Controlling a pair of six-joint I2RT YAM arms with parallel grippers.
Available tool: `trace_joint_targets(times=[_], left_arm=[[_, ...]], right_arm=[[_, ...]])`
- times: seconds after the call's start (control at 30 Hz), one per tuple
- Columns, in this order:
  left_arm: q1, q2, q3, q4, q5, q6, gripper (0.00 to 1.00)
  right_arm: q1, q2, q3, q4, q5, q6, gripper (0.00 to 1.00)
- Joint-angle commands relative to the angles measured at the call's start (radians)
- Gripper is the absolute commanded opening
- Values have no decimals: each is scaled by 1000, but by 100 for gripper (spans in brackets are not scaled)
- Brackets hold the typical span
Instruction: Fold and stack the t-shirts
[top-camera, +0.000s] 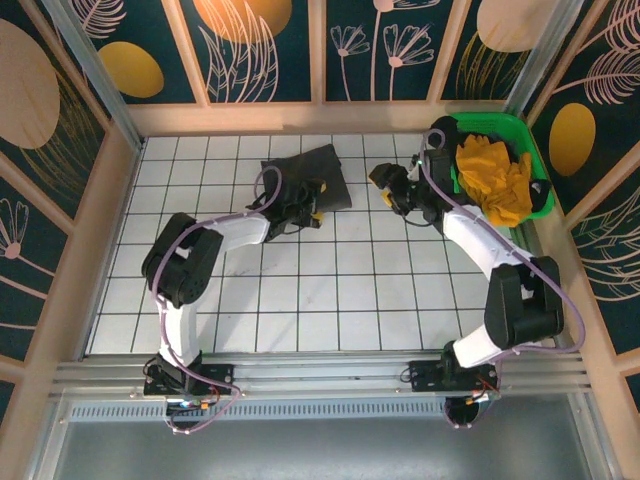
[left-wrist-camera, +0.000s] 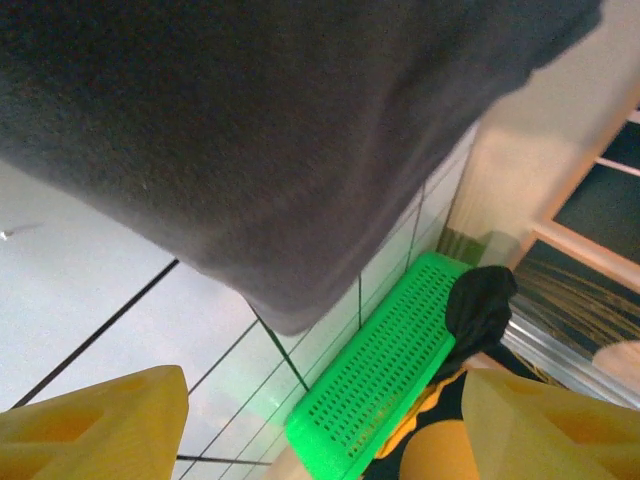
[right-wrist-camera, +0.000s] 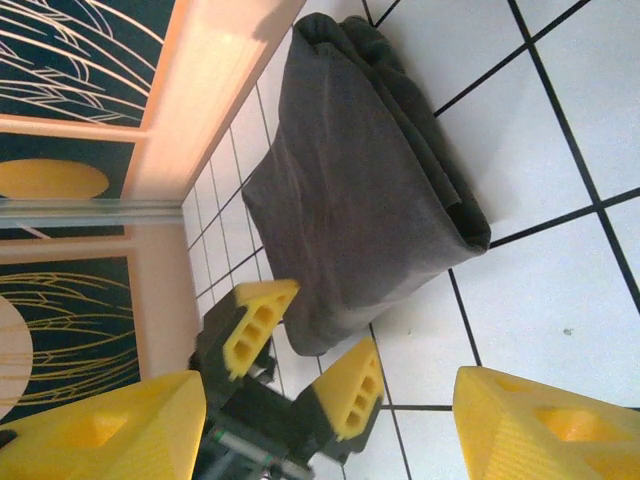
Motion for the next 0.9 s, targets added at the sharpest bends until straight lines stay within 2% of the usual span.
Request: trace_joint_targets(times=[0.0, 0.2, 0.27, 0.33, 0.5, 0.67, 0.87], left_arm=[[-9, 41, 66, -55, -6, -71, 73], [-9, 150, 176, -89, 11, -80, 71], [-6, 173, 184, -87, 1, -101, 65], [4, 197, 196, -93, -4, -102, 56], [50, 233, 246, -207, -2, -26, 23], [150, 194, 205, -282, -33, 99, 0], [334, 114, 56, -267, -19, 278, 0]], right_arm=[[-12, -57, -11, 8, 7, 0, 67], [-17, -63, -28, -5, 9, 8, 67], [-20, -61, -26, -15, 10, 7, 66], [-23, -61, -21, -23, 10, 7, 66], [-32, -61, -1, -52, 16, 3, 65], [-33, -67, 18, -72, 19, -3, 64], [-37, -83, 20, -89, 15, -4, 63]])
